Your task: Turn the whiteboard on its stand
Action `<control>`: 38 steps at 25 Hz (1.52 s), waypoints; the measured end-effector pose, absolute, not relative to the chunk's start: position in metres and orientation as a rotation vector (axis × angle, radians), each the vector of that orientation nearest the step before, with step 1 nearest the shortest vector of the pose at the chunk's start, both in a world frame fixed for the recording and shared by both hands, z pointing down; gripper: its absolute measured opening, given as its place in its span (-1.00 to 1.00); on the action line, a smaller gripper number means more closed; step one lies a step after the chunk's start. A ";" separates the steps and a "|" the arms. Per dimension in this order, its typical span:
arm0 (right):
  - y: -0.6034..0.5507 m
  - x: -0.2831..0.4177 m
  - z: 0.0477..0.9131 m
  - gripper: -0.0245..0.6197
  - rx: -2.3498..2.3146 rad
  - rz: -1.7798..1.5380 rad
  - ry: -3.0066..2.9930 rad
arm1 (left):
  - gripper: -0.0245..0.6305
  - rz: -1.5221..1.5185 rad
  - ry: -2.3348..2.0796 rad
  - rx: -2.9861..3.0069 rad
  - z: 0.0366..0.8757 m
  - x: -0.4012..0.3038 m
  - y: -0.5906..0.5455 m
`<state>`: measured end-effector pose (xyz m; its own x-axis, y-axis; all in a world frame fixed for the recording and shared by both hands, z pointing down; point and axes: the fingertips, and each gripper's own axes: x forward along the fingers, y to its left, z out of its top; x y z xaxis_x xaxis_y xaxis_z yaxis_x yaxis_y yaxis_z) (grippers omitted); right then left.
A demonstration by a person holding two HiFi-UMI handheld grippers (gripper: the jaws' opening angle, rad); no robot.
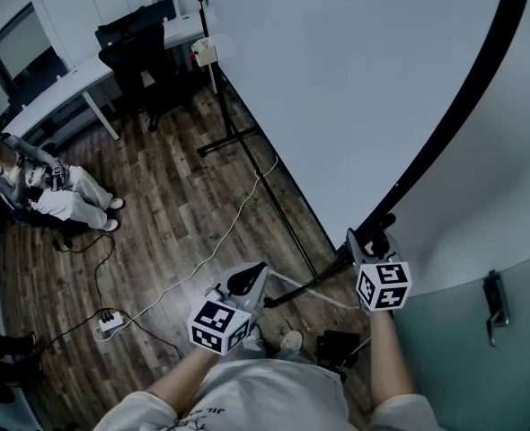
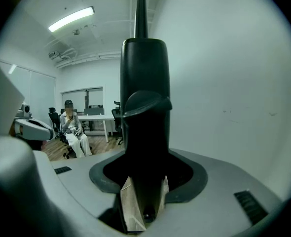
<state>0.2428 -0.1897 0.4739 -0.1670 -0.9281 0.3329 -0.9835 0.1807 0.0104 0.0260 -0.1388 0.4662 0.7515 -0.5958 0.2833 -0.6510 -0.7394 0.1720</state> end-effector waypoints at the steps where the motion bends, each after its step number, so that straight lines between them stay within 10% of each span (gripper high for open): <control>1: -0.189 0.243 0.473 -0.37 1.835 0.298 -2.189 | -0.89 0.305 -0.976 2.690 0.466 0.026 -0.138; 20: -0.118 0.225 0.462 -0.39 1.925 0.396 -2.198 | -0.89 0.279 -0.952 2.706 0.461 0.029 -0.131; 27: -0.102 0.190 0.459 -0.87 1.882 0.415 -2.235 | -0.89 0.277 -0.952 2.724 0.459 0.031 -0.127; 38: -0.100 0.161 0.454 -0.90 1.773 0.414 -2.299 | -0.89 0.272 -0.959 2.722 0.458 0.025 -0.124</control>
